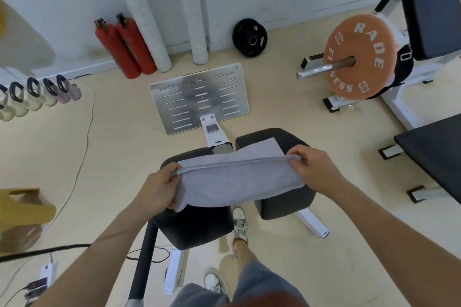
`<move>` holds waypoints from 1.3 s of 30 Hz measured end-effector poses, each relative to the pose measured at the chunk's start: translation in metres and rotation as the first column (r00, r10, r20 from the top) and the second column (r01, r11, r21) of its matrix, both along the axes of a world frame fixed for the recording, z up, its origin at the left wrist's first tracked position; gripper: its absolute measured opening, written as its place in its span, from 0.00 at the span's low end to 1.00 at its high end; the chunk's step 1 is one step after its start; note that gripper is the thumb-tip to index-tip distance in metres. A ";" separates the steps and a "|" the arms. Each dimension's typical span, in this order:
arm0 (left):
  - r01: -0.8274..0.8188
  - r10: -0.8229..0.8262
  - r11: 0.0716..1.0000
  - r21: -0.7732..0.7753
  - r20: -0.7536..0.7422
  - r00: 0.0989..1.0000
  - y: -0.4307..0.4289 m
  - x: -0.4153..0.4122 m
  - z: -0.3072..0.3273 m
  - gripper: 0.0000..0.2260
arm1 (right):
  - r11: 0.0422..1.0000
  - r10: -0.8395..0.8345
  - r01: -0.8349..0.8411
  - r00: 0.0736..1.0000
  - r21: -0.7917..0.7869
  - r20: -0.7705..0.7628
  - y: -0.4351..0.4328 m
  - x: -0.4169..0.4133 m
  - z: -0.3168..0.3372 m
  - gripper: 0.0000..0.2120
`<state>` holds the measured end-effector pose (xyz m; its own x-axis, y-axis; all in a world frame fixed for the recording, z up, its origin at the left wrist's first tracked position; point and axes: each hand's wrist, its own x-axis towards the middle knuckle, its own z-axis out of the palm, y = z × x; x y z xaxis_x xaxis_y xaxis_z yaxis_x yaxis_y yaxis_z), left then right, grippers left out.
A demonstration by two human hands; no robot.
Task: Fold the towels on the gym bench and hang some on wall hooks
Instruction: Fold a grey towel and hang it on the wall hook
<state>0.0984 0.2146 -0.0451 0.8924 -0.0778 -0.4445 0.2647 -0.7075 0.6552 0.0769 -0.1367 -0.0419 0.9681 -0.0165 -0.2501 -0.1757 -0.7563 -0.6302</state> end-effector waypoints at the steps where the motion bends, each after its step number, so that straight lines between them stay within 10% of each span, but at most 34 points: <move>1: 0.017 -0.017 0.998 0.054 0.010 1.000 0.000 0.010 -0.005 0.08 | 1.000 -0.019 0.019 1.000 -0.003 0.000 0.003 0.013 -0.006 0.06; 11: 0.249 -0.158 0.874 0.417 -0.241 0.958 -0.002 0.072 -0.060 0.07 | 0.979 -0.085 0.050 0.981 -0.197 -0.176 0.022 0.096 -0.066 0.05; 16: 0.406 -0.306 0.595 0.694 -0.272 0.913 -0.034 0.082 -0.050 0.15 | 0.978 -0.047 -0.024 0.942 -0.205 -0.334 0.024 0.111 -0.074 0.07; 22: 0.453 -0.453 0.891 -0.024 0.014 0.892 -0.137 0.095 -0.068 0.13 | 0.995 -0.057 0.015 0.907 -0.103 -0.418 0.021 0.127 -0.076 0.07; 31: 0.271 -0.286 0.956 -0.115 -0.139 0.948 -0.184 0.122 -0.068 0.10 | 0.865 -0.126 0.367 0.819 0.341 -0.560 0.018 0.129 -0.038 0.11; 39: -0.017 0.042 0.941 -0.338 0.067 0.997 -0.123 0.127 0.028 0.12 | 0.817 -0.195 0.284 0.955 0.501 -0.224 0.068 0.145 0.056 0.10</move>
<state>0.2254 0.0920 -0.0171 0.9254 -0.1848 -0.3310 0.2252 -0.4342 0.8722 0.2215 -0.0684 0.0145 0.8986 -0.0665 -0.4338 -0.4363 -0.2425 -0.8665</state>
